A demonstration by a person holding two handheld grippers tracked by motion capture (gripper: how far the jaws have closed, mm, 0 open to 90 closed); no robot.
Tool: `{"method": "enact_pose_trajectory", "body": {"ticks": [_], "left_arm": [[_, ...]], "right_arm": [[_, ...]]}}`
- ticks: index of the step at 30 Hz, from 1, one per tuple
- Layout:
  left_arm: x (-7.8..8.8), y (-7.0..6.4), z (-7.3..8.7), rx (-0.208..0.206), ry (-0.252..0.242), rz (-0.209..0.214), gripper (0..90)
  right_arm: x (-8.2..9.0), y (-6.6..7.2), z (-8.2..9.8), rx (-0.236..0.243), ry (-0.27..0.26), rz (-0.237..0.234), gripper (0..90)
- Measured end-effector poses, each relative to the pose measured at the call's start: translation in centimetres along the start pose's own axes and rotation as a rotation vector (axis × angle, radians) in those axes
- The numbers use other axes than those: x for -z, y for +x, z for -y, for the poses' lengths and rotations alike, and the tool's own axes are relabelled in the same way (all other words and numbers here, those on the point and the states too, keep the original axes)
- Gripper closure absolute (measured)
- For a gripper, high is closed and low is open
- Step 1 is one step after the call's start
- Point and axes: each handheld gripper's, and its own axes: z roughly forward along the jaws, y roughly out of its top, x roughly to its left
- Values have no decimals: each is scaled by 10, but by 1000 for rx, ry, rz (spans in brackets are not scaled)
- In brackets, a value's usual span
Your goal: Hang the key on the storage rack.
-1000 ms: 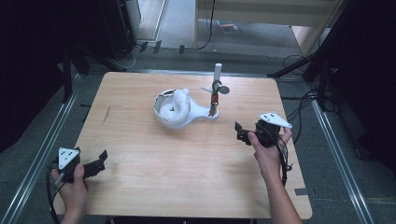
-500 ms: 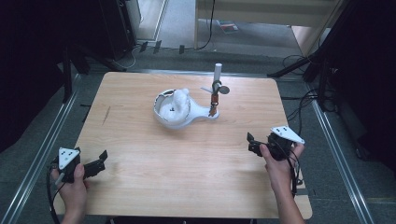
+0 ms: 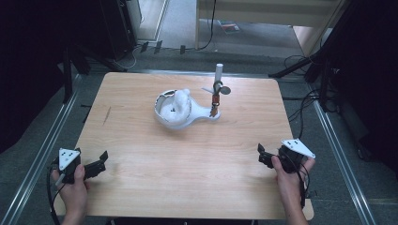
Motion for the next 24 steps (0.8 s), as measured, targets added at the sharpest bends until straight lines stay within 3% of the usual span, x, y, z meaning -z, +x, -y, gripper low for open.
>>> {"method": "enact_pose_trajectory", "body": {"ticks": [8, 14, 24], "left_arm": [[0, 0, 0, 4, 0, 1, 6], [0, 0, 0, 7, -2, -1, 6], [0, 0, 0, 8, -2, -2, 7]], "right_arm": [[13, -17, 16, -30, -3, 18, 0], [22, -30, 25, -25, 6, 40, 0], [38, -52, 43, -71, -4, 75, 0]]}}
